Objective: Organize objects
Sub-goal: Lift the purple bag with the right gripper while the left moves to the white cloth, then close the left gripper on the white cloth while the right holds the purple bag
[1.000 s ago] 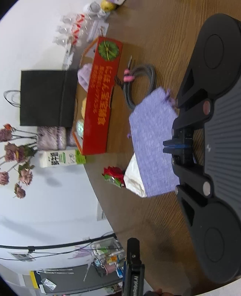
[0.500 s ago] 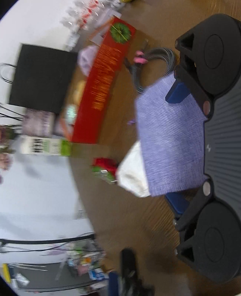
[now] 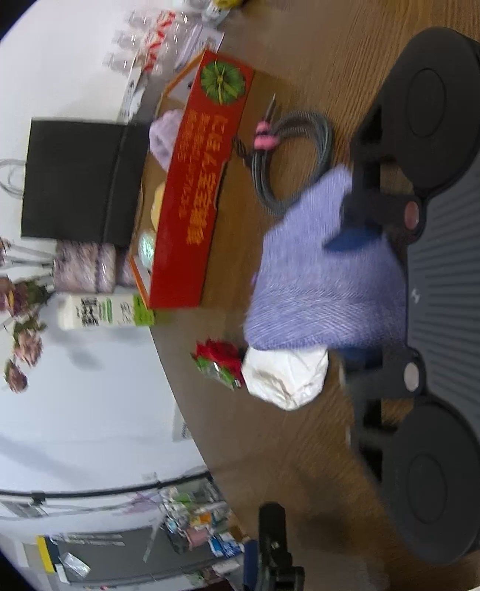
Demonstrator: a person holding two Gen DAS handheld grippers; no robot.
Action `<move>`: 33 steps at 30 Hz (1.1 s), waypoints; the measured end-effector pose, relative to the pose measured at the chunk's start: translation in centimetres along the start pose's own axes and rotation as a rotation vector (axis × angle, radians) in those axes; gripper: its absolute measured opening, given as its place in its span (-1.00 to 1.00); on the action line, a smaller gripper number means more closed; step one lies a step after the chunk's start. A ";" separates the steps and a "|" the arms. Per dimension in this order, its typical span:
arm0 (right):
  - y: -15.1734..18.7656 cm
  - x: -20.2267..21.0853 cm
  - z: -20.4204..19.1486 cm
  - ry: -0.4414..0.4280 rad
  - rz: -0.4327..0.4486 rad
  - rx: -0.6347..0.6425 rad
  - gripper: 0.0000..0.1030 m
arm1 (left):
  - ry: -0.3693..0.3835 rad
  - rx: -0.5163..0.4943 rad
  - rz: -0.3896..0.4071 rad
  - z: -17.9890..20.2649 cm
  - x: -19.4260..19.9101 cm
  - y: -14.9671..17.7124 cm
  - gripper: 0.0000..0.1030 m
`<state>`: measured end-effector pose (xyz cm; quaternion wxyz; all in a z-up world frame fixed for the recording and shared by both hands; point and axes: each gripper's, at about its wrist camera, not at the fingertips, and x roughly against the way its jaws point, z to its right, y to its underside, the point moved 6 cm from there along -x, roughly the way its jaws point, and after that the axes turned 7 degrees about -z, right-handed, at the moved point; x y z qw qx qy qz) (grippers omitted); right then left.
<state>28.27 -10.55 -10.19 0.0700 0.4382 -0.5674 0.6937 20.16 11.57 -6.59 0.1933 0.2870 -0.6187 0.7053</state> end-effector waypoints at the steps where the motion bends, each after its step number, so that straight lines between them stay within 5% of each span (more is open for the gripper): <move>1: 0.1 0.1 0.4 -0.006 0.001 -0.018 -0.85 | 0.000 -0.003 0.001 0.1 0.1 0.0 1.00; 8: 0.3 1.3 1.6 -0.022 0.061 -0.060 -0.92 | -0.010 -0.025 0.005 1.2 0.6 -0.1 1.00; 17: 0.7 5.4 3.1 0.129 0.270 0.005 -0.92 | -0.006 -0.072 -0.005 4.0 0.1 -0.5 1.00; 33: 1.2 6.2 9.9 0.230 0.270 0.007 -0.92 | 0.053 -0.128 -0.110 10.8 -4.3 -1.7 1.00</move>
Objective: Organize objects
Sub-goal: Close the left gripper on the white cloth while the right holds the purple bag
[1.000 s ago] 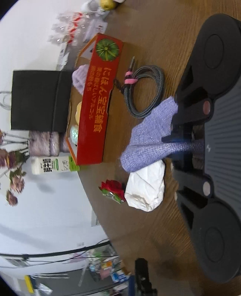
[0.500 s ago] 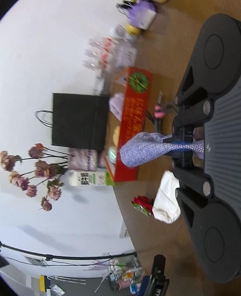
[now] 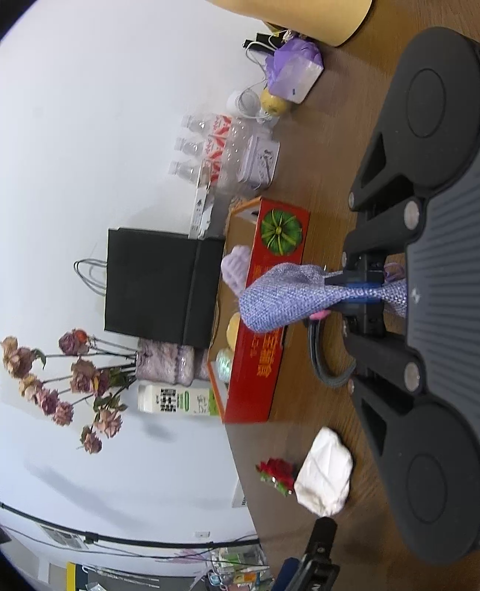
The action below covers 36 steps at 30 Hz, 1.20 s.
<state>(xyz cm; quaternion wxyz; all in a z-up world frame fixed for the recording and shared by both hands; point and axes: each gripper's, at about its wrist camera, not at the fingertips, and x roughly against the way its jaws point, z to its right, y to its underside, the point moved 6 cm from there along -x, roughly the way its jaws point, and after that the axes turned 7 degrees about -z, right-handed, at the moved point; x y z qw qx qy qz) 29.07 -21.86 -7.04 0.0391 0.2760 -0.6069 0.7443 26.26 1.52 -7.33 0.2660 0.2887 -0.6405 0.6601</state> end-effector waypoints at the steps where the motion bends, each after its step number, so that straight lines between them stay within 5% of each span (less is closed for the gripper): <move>1: 0.0 -0.1 0.3 0.003 -0.002 -0.002 -0.92 | 0.000 -0.007 -0.001 0.4 -0.3 -0.3 1.00; 13: 0.3 -0.7 2.0 0.000 -0.020 -0.059 -0.92 | -0.035 -0.059 -0.079 3.2 -6.0 -3.1 1.00; 29: 0.3 -0.6 2.4 0.014 -0.014 -0.077 -0.91 | -0.029 -0.068 -0.031 3.5 -6.5 -3.1 0.99; 36: 0.3 -0.6 2.5 0.027 -0.017 -0.083 -0.91 | -0.023 -0.118 0.023 4.7 -5.5 -2.6 0.46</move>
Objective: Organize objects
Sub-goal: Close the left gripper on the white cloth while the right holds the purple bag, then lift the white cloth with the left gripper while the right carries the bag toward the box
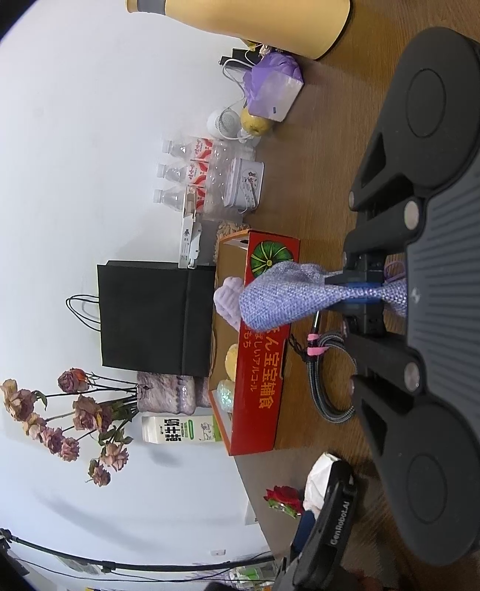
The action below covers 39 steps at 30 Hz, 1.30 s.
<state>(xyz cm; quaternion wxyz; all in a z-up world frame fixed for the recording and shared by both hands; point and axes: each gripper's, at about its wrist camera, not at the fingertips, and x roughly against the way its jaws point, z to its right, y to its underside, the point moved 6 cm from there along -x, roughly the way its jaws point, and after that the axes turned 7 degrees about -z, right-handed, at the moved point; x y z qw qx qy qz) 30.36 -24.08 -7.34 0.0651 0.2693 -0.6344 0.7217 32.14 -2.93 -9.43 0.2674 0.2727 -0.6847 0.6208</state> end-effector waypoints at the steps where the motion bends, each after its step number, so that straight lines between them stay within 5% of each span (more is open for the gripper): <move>1: 0.0 0.0 0.0 0.002 -0.001 -0.002 -0.91 | 0.005 -0.005 0.002 0.1 0.0 0.0 0.43; 7: 0.0 0.0 0.2 0.016 0.000 -0.006 -0.91 | 0.024 -0.046 0.040 1.1 0.7 0.4 -0.18; 8: 0.0 0.0 0.2 0.018 0.000 -0.007 -0.91 | 0.032 -0.053 0.049 1.3 1.0 0.4 -0.59; 17: 0.0 0.2 0.3 0.041 0.018 -0.006 -0.91 | 0.033 -0.017 0.061 0.7 1.5 0.8 -0.63; 19: -0.1 0.3 0.3 0.047 0.023 -0.004 -0.91 | 0.016 0.008 0.062 0.3 1.8 1.0 -0.36; 21: -0.1 0.4 0.3 0.051 0.025 -0.006 -0.91 | 0.009 0.023 0.072 0.2 2.5 1.2 0.57; 23: -0.1 0.4 0.4 0.053 0.026 -0.009 -0.91 | -0.004 0.031 0.098 0.0 3.5 1.3 0.95; 36: -0.1 0.4 0.5 0.047 0.024 -0.008 -0.90 | -0.120 0.122 -0.032 -4.3 0.9 0.4 1.00; 39: -0.1 0.3 0.5 0.044 0.022 -0.011 -0.90 | -0.044 0.171 -0.066 -5.1 -0.5 1.1 1.00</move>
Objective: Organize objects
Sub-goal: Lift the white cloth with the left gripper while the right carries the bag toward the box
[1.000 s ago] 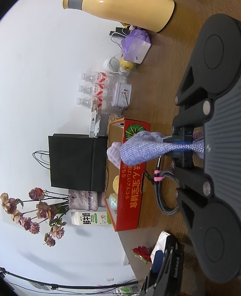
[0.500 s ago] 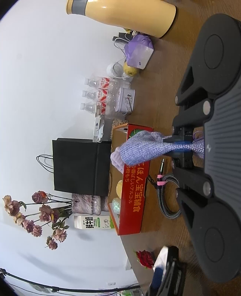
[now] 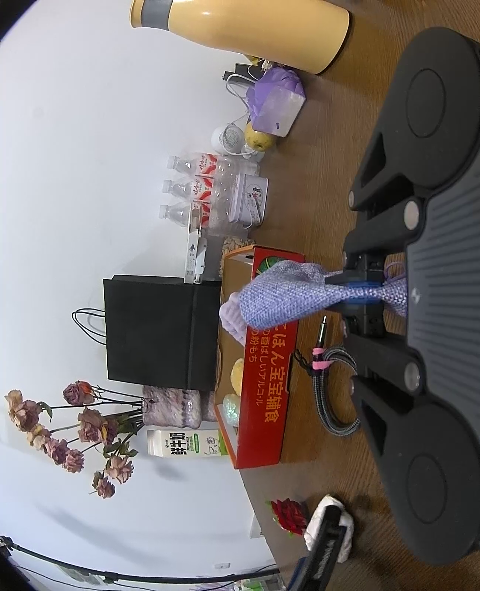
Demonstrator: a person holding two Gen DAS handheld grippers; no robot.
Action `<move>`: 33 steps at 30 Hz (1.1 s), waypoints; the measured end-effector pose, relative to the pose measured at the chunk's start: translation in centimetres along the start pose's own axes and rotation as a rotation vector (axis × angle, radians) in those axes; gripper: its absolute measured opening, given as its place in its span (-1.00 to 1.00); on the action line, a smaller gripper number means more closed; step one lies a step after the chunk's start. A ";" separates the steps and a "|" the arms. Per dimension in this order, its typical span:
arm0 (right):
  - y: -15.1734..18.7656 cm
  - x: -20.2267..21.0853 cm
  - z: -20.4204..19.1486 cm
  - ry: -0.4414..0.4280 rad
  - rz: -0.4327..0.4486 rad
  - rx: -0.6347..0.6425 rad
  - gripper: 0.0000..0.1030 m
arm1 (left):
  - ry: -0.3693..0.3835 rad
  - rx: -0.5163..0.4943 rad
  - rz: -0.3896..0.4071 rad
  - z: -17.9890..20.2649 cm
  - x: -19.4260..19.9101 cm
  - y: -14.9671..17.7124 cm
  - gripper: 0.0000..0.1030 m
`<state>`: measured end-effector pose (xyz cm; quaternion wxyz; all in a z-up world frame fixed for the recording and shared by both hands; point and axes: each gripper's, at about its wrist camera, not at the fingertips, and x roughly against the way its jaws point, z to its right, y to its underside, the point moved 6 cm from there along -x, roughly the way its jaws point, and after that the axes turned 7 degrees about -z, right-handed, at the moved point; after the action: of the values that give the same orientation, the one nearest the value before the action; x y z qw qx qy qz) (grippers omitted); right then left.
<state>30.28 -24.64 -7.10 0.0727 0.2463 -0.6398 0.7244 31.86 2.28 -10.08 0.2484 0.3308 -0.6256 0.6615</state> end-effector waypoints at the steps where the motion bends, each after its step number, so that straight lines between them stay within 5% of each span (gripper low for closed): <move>1: 0.0 0.0 0.0 -0.001 0.000 0.000 -0.90 | -0.004 -0.004 0.003 -0.1 0.0 0.0 1.00; 8: 0.0 -0.1 0.0 0.002 -0.006 -0.003 -0.90 | 0.005 -0.011 0.012 -0.2 0.0 -0.1 1.00; 16: 0.1 -0.1 0.0 0.013 -0.007 -0.006 -0.90 | 0.056 -0.074 0.057 1.8 1.5 1.0 0.36; 21: 0.0 -0.1 0.0 0.024 -0.003 -0.001 -0.90 | 0.084 -0.108 0.083 3.0 2.1 1.4 -0.20; 33: 0.0 0.4 -0.3 0.045 0.019 0.019 -0.90 | 0.085 -0.111 0.135 3.3 3.3 1.6 -0.44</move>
<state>29.88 -24.48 -6.95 0.0778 0.2244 -0.6335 0.7364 28.94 -1.43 -8.73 0.2475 0.2450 -0.6712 0.6544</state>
